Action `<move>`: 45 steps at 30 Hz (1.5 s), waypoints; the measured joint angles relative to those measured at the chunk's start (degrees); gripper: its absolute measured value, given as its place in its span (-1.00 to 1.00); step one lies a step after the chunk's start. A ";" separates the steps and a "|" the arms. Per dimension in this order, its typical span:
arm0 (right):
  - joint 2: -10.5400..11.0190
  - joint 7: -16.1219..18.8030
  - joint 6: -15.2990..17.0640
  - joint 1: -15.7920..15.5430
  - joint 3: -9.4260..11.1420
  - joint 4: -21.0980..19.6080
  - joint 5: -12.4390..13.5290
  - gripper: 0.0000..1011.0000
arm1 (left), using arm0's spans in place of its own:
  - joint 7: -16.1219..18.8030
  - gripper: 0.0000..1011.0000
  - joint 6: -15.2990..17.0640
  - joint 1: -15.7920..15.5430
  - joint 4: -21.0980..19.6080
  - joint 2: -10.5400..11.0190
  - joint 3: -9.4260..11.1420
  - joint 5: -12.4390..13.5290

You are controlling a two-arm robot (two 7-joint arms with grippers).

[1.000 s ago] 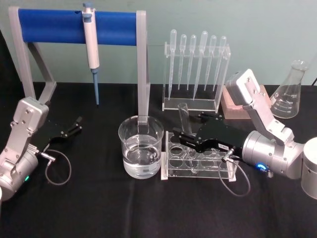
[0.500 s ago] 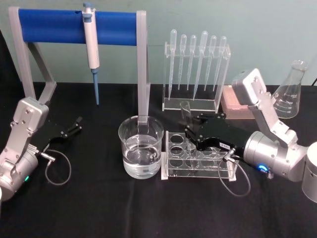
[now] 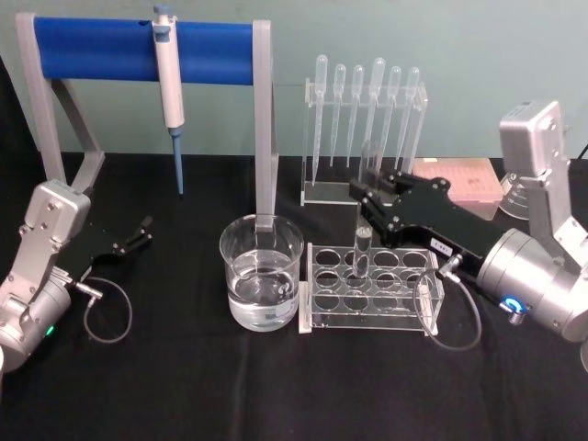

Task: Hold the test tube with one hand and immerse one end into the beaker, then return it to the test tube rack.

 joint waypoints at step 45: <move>-0.17 -1.00 -0.69 -1.11 0.86 -1.41 0.38 -0.56 | 0.00 0.98 0.00 0.00 0.00 0.00 0.00 0.00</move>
